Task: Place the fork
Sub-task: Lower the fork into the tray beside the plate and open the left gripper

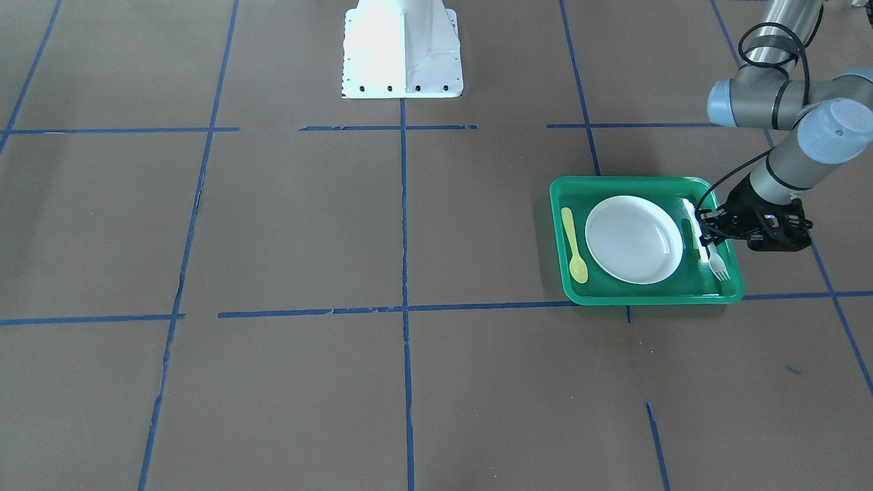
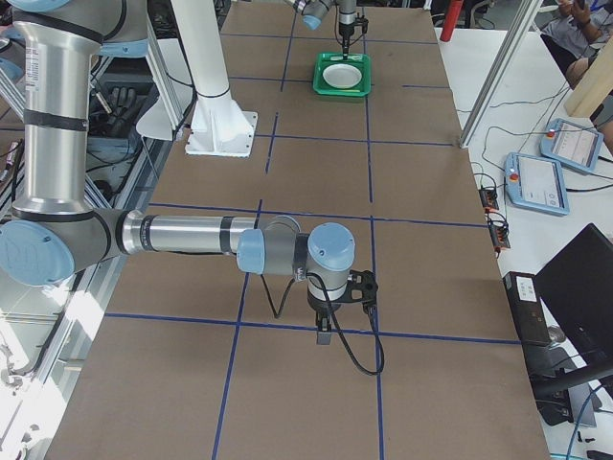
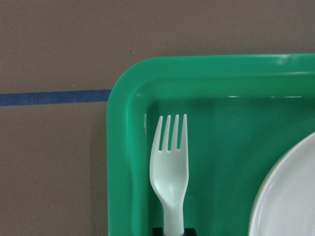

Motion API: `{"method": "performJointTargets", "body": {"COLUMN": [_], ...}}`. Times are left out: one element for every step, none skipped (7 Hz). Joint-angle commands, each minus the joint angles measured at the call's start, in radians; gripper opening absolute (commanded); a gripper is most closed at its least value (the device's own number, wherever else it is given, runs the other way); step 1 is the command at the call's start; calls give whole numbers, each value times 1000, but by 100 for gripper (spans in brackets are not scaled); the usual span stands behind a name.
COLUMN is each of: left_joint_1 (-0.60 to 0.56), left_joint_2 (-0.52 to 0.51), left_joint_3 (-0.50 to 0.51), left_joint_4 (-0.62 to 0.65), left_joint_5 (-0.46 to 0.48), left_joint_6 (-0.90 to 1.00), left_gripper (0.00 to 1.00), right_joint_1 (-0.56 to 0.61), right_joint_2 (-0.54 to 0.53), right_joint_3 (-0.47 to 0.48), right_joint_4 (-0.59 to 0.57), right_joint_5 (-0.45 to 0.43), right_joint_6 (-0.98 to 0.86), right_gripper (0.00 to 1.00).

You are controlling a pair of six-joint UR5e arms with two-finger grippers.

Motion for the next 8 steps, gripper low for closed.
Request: {"method": "performJointTargets", "body": {"left_joint_1": [4,4,4,4,4,4,4,0], "left_joint_2": [-5,-5,-6,-5,-3,-3,-2,1], "left_joint_3": [-1,-4,-1,-1,-1,-4,-11,-49], "left_joint_4": [0,0,1,1,1,1,3,7], "left_joint_5": [-6,-7,-7,-9,-9,-9,-9,-8], "left_joint_6": [-9,-7,-7,-1,7,7,7,8], "left_gripper": [0,0,0,3,29,41,67,99], "right_joint_1": [0,0,0,0,0,0,0,0], "right_joint_2": [0,0,0,0,0,0,0,0], "right_joint_3": [0,0,0,0,0,0,0,0], "right_joint_4": [0,0,0,0,0,0,0,0], "right_joint_5": [0,0,0,0,0,0,0,0], "right_joint_6": [-1,-1,-1,-1,-1,-1,-1,-1], "right_gripper": [100,100,100,100,100,100,100,100]}}
